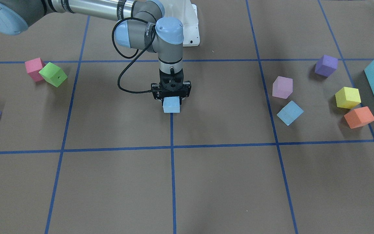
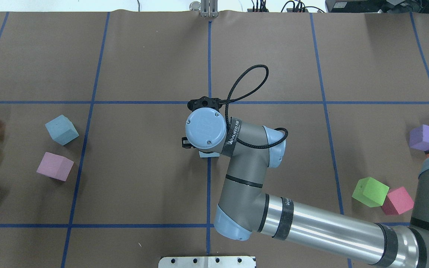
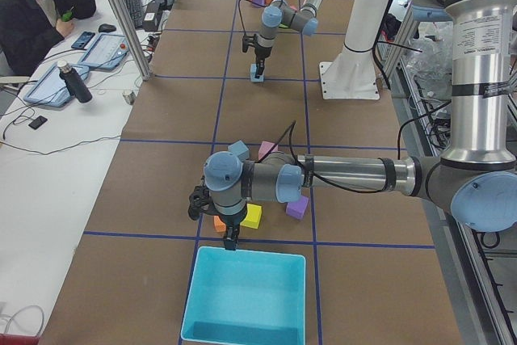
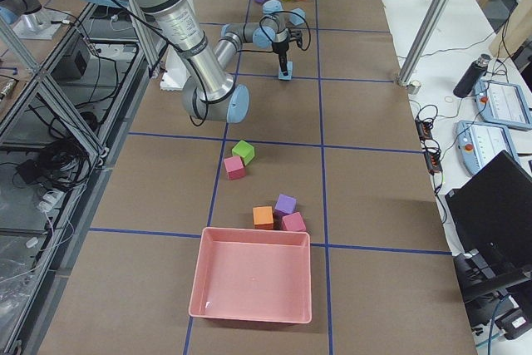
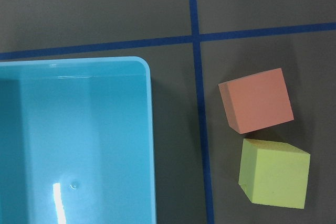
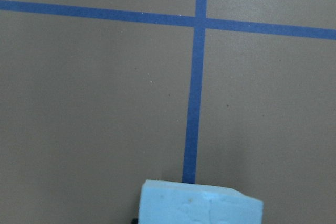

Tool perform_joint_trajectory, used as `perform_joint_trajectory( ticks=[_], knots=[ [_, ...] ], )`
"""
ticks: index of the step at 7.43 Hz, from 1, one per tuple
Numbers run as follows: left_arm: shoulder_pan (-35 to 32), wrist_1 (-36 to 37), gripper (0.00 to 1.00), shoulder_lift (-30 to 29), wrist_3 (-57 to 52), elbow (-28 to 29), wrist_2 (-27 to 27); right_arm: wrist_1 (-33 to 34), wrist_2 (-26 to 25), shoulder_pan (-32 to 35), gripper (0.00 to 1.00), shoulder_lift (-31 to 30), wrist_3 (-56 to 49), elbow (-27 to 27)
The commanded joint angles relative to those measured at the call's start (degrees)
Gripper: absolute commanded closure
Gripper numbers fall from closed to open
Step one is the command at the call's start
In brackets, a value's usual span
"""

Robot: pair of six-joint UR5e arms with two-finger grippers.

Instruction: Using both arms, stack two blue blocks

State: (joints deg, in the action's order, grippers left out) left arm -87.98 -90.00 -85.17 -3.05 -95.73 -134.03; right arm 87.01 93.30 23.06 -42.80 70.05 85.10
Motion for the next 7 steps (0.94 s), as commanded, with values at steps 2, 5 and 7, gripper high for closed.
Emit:
perform_joint_trajectory(
  ticks=[2, 5, 7],
  knots=[
    [0.0, 0.0, 0.01, 0.0, 0.1, -0.1, 0.0, 4.0, 0.9, 1.9, 0.00, -0.2, 0.5, 5.4],
    [0.0, 0.3, 0.01, -3.7, 0.4, -2.0, 0.4, 9.7, 11.8, 14.2, 0.00, -3.0, -3.2, 13.2],
    [0.0, -0.2, 0.01, -7.2, 0.1, -3.8, 0.1, 9.1, 19.1, 24.3, 0.00, -8.7, -17.5, 15.1]
  ],
)
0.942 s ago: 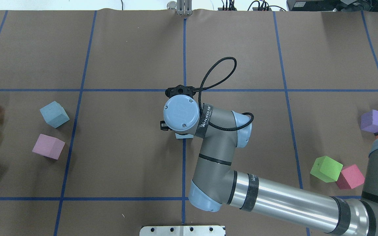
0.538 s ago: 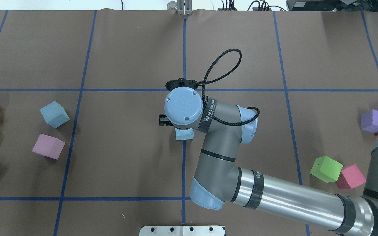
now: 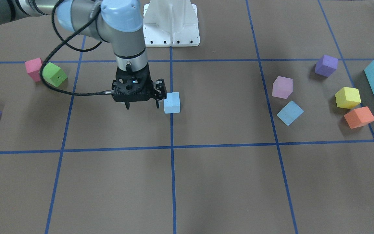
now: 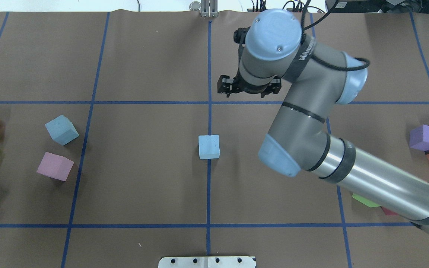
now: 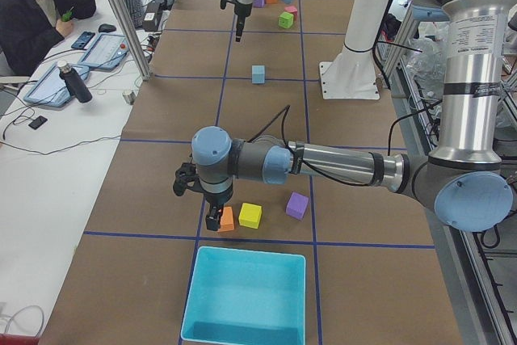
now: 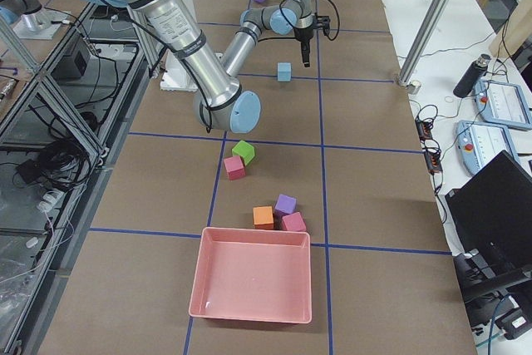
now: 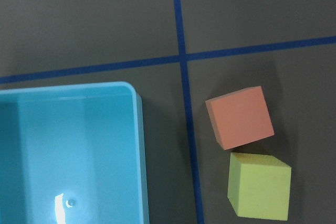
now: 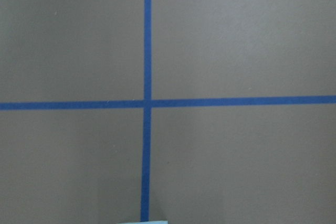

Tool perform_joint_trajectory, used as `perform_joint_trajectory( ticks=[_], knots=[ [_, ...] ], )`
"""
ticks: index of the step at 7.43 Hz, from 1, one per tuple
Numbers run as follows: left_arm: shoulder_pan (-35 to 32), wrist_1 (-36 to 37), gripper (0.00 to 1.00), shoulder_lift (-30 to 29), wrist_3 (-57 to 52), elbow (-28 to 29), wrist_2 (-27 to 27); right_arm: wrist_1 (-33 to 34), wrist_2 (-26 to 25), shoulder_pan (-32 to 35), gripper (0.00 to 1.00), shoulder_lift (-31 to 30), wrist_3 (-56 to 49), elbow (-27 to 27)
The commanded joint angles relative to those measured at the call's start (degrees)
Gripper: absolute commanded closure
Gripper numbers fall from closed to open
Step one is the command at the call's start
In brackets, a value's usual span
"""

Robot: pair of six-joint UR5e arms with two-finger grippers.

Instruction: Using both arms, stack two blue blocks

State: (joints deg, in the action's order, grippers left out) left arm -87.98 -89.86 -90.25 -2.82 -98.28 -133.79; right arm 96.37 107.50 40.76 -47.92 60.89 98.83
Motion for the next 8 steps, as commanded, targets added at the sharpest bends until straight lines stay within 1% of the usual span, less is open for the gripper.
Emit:
perform_joint_trajectory(
  ticks=[1, 2, 3, 4, 5, 7, 8],
  knots=[
    [0.1, -5.8, 0.01, -5.6, -0.2, -1.2, 0.0, -0.7, 8.7, 11.5, 0.00, -6.5, -16.1, 1.8],
    [0.2, -12.1, 0.01, -7.3, 0.3, -0.8, -0.2, -0.7, 11.6, 16.5, 0.00, -9.7, -22.4, 1.8],
    [0.2, -15.4, 0.01, -7.1, -0.2, -1.6, -0.7, -0.6, 15.9, 22.3, 0.00, -13.2, -29.3, 1.4],
    [0.3, -18.0, 0.01, -7.0, -0.1, -1.2, -0.8, -0.6, 19.3, 26.5, 0.00, -17.1, -36.2, 1.2],
    [1.0, -18.3, 0.01, -7.1, 0.6, -1.8, -0.9, -0.7, 20.5, 30.2, 0.00, -21.4, -40.4, 1.3],
    [10.8, -21.6, 0.02, -9.9, 11.1, -2.3, -0.9, -0.7, 20.8, 37.9, 0.00, -30.9, -55.1, 1.4],
    [15.2, -25.4, 0.01, -9.9, 17.7, -2.0, -0.5, -0.7, 20.6, 40.9, 0.00, -35.9, -60.9, 1.6]
  ],
)
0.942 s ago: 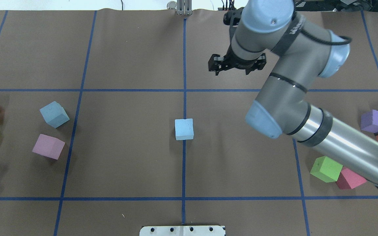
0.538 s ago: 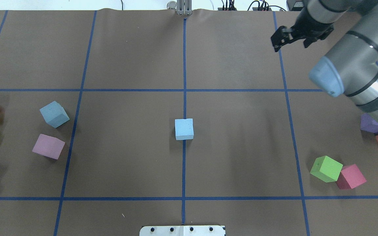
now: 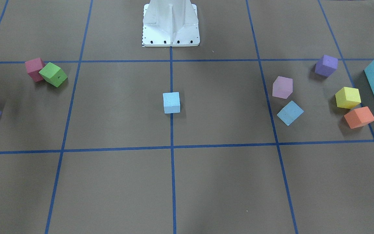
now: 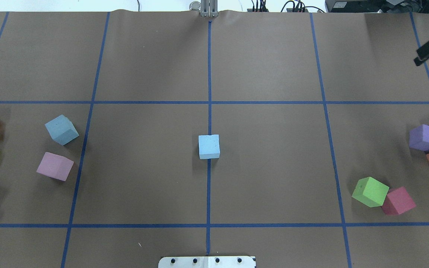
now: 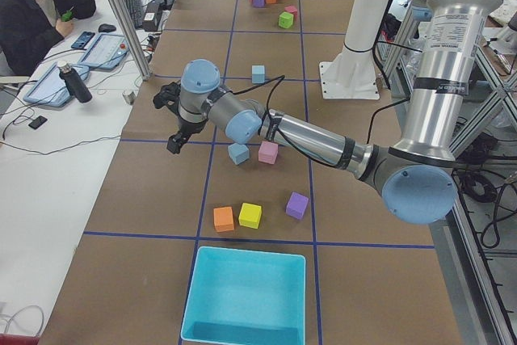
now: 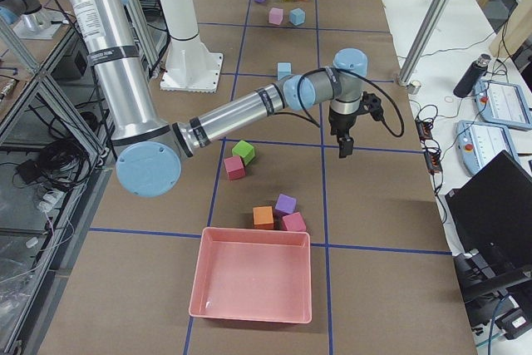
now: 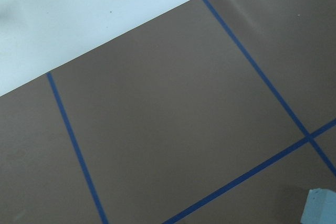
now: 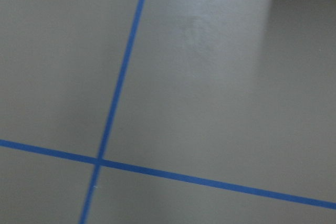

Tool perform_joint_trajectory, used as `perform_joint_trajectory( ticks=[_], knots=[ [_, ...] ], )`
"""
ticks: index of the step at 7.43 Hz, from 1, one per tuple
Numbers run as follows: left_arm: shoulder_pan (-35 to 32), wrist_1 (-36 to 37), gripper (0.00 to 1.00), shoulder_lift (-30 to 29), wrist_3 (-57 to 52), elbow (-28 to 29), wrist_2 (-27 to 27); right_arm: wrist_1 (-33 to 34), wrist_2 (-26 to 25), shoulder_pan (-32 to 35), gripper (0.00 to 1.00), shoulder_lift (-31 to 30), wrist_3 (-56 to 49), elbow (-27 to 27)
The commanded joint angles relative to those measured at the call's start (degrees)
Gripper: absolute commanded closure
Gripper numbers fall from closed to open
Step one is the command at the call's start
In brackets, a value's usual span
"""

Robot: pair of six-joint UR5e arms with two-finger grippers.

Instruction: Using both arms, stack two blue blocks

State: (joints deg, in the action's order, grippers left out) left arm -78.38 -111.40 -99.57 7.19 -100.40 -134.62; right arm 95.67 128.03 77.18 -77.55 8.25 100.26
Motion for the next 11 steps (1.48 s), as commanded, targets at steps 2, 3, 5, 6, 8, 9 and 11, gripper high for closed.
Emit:
perform_joint_trajectory(
  ticks=[2, 3, 5, 6, 8, 9, 11],
  knots=[
    [12.5, -6.5, 0.02, -0.1, 8.1, 1.0, 2.9, -1.3, -0.5, 7.9, 0.00, -14.7, -11.3, 0.8],
    [16.7, -7.7, 0.02, 0.7, 7.9, 1.1, 8.6, -4.4, -0.7, 8.4, 0.00, -16.8, -11.3, 0.4],
    [23.0, -11.3, 0.02, 1.4, 7.8, 3.3, 15.5, -5.6, -0.5, 8.4, 0.00, -19.9, -11.2, 0.2],
    [23.4, -14.3, 0.02, 1.6, 7.8, 4.8, 15.6, -5.6, -0.5, 8.4, 0.00, -20.1, -11.2, 0.2],
    [25.5, -18.7, 0.02, 4.0, 7.8, 5.7, 15.4, -5.6, -0.4, 8.4, 0.00, -20.2, -11.0, 0.2],
    [26.4, -18.9, 0.02, 4.6, 7.8, 5.4, 15.4, -5.6, -0.4, 8.4, 0.00, -20.2, -11.2, 0.2],
    [27.8, -20.4, 0.02, 4.7, 7.8, 5.5, 15.3, -5.6, -0.4, 8.4, 0.00, -20.2, -11.1, 0.2]
  ],
)
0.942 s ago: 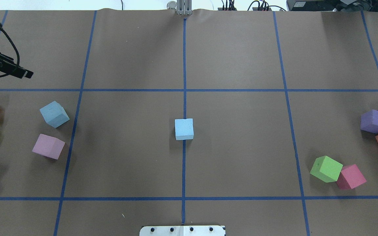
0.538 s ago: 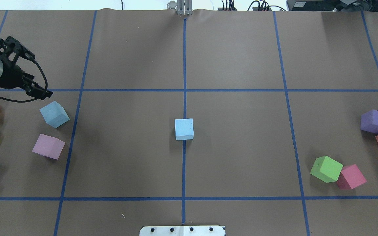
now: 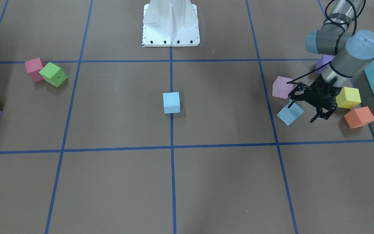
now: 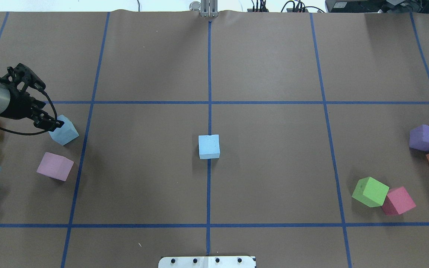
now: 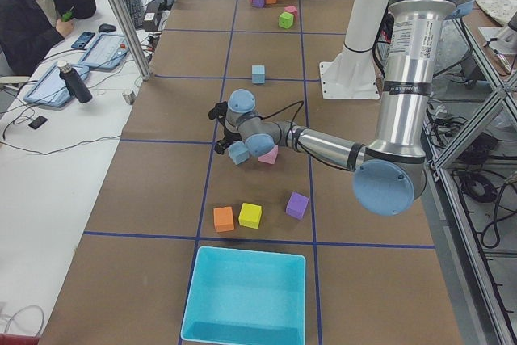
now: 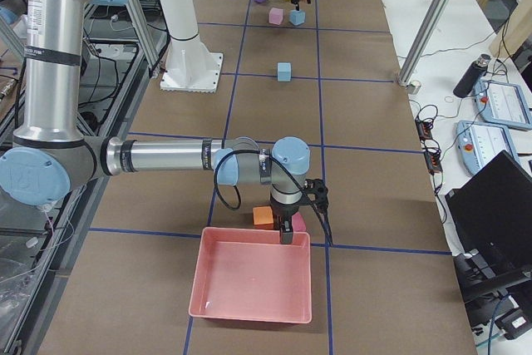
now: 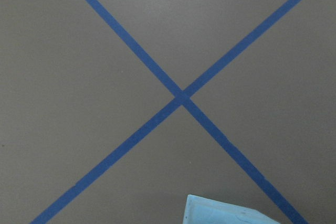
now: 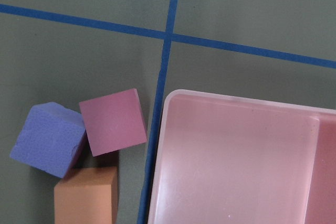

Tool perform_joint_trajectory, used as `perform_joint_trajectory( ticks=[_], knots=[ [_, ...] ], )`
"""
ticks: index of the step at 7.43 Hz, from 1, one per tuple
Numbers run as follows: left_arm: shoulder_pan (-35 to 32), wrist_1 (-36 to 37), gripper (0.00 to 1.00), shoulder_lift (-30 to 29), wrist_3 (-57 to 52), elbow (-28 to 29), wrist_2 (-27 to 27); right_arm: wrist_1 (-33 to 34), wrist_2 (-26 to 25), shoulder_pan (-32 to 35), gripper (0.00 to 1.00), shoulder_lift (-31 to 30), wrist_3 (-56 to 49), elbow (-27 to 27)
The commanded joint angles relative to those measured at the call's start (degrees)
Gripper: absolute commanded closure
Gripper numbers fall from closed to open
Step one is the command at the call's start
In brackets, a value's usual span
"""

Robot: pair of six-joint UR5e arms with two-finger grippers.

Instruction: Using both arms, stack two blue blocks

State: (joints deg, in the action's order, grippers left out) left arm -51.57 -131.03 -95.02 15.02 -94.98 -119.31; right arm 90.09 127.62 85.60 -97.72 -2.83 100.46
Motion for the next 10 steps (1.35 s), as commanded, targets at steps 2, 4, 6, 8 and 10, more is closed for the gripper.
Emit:
perform_joint_trajectory(
  ticks=[2, 4, 6, 8, 10],
  knots=[
    [1.6, -0.8, 0.02, 0.2, 0.0, 0.4, 0.0, 0.0, 0.0, 0.0, 0.00, 0.0, 0.4, -0.1],
    [2.2, -0.8, 0.02, 0.2, 0.0, 1.0, 0.3, 0.0, -0.1, 0.0, 0.00, 0.0, 0.5, -0.1],
    [3.4, -0.9, 0.02, 0.2, 0.0, 1.5, 0.5, 0.0, -0.1, 0.0, 0.00, 0.1, 0.5, -0.2],
    [3.9, -1.0, 0.06, 0.1, 0.0, 2.5, 0.6, 0.0, -0.1, 0.0, 0.00, 0.1, 0.5, -0.2],
    [3.9, -1.2, 0.49, 0.0, 0.0, 3.0, 0.6, 0.0, 0.0, 0.0, 0.00, 0.1, 0.5, -0.2]
  ],
)
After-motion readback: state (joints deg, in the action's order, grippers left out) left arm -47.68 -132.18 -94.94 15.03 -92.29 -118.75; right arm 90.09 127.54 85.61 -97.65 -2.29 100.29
